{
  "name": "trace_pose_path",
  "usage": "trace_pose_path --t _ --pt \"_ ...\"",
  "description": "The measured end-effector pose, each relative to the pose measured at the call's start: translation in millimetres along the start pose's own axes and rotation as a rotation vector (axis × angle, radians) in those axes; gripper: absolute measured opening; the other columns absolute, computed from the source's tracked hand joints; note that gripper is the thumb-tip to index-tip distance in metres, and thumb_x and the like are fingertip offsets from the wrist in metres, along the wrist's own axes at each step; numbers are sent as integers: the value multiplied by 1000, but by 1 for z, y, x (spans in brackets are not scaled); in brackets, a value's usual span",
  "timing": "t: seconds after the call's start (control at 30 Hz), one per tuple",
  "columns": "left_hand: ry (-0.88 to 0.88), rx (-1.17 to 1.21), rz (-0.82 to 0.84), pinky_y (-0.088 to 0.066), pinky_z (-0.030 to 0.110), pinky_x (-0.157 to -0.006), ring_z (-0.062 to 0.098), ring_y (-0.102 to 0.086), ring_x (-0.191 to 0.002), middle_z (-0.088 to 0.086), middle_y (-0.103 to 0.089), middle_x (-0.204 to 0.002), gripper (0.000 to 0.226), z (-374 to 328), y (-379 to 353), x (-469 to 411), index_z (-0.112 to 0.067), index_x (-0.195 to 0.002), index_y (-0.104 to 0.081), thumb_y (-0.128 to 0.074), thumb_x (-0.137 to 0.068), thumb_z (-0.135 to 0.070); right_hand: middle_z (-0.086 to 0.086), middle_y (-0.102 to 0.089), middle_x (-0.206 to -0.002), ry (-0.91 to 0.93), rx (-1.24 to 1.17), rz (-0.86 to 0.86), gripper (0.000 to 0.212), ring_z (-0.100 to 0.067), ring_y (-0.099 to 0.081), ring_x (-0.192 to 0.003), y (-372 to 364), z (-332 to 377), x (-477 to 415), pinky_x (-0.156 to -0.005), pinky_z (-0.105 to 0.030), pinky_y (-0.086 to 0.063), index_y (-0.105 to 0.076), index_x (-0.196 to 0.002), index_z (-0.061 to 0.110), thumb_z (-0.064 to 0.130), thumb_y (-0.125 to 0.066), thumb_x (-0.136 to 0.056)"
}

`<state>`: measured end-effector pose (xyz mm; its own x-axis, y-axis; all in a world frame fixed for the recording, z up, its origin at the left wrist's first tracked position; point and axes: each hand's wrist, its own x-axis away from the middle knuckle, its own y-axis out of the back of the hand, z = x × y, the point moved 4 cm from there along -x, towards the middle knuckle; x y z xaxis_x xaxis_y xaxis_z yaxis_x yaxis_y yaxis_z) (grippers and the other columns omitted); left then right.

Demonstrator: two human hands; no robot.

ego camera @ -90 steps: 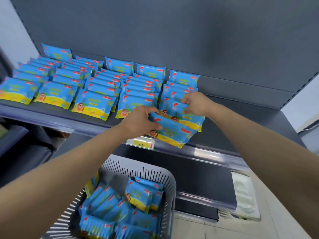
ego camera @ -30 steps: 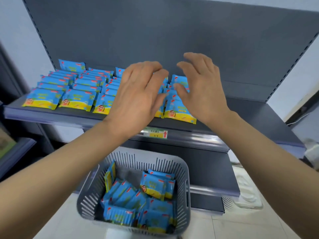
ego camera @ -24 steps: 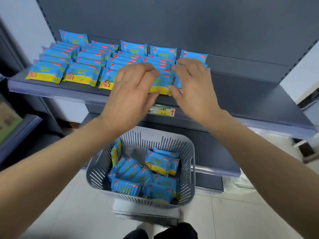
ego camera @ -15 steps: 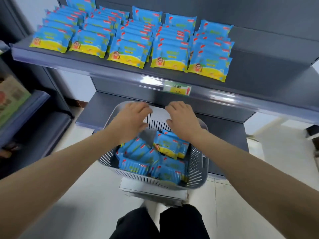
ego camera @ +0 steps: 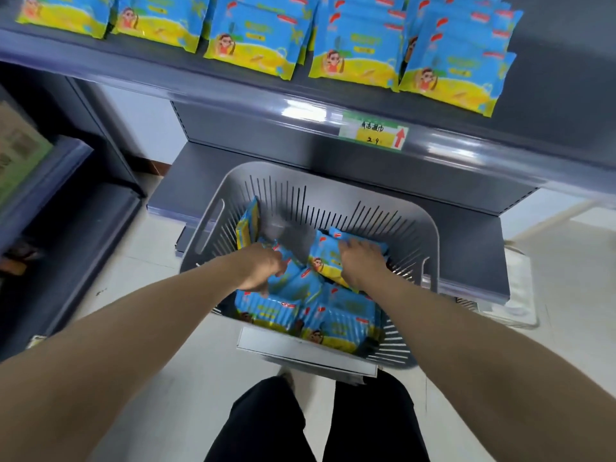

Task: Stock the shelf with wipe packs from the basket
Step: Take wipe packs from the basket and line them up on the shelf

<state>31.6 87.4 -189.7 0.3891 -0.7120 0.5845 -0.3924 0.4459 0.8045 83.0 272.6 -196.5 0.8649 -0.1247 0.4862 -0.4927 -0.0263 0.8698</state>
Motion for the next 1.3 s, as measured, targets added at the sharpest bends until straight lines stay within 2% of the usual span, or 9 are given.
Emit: trace_pose_path --t 0.13,0.27,0.37,0.43,0.57,0.77,0.9,1.07,1.3 --pt "-9 -43 173 -40 36 -96 27 -53 -110 7 -56 -123 47 -1 -17 -10 -12 -120 -51 -71 -79 -24 -18 -38 -134 -86 -53 -3 67 -36 -38 -125 -9 -5 -6 -104 -50 -33 -25 -140 6 5 -58 -82" --pt "35 -57 285 -43 35 -91 29 -57 -104 7 -59 -117 48 0 -29 -15 -12 -119 -52 -72 -76 -21 -16 -47 -123 -93 -19 34 45 -33 -48 -114 -2 -4 -9 -96 -46 -40 -45 -125 5 4 -55 -82" --pt "77 -2 331 -44 35 -81 31 -59 -102 11 -60 -113 45 2 -37 -18 -9 -116 -55 -73 -76 -21 -11 -52 -117 -56 -80 7 41 -30 -52 -108 11 -3 -6 -92 -45 -42 -47 -123 10 4 -53 -83" --pt "87 64 337 -43 34 -70 28 -60 -89 15 -62 -99 29 4 -37 -17 -7 -99 -59 -73 -76 -17 -11 -55 -117 -30 -128 -61 42 -31 -51 -109 25 -5 1 -90 -43 -39 -44 -125 12 5 -51 -84" --pt "102 226 182 -34 26 -63 19 -49 -76 8 -53 -80 18 2 -6 -5 -8 -84 -58 -71 -72 -7 -14 -58 -119 12 -248 -165 39 -33 -55 -108 68 -19 24 -79 -36 -43 -46 -125 14 9 -49 -87" --pt "21 224 -91 -37 24 -69 21 -55 -88 5 -62 -100 27 -21 112 24 -14 -101 -62 -66 -74 -14 -11 -64 -109 47 -338 -398 23 -33 -58 -97 162 -45 74 -71 -34 -42 -54 -110 16 15 -52 -87" --pt "-68 193 -304 -29 14 -49 16 -49 -72 -8 -56 -76 17 -48 204 52 -18 -89 -61 -67 -73 -18 -10 -63 -108 21 -380 -590 27 -33 -58 -101 224 -82 106 -75 -35 -44 -56 -114 17 19 -56 -87" --pt "-164 181 -470 -35 27 -56 13 -50 -70 -7 -55 -75 14 -86 288 72 -21 -79 -55 -69 -77 -24 -14 -60 -124 -105 -472 -757 40 -34 -57 -110 277 -148 134 -92 -40 -47 -54 -126 17 15 -56 -86" --pt "-224 309 -680 -46 33 -69 20 -57 -77 3 -65 -83 12 -123 363 52 -11 -84 -62 -70 -78 -17 -17 -64 -105 -233 -411 -841 30 -38 -57 -94 319 -234 136 -74 -35 -46 -59 -112 14 11 -55 -83"
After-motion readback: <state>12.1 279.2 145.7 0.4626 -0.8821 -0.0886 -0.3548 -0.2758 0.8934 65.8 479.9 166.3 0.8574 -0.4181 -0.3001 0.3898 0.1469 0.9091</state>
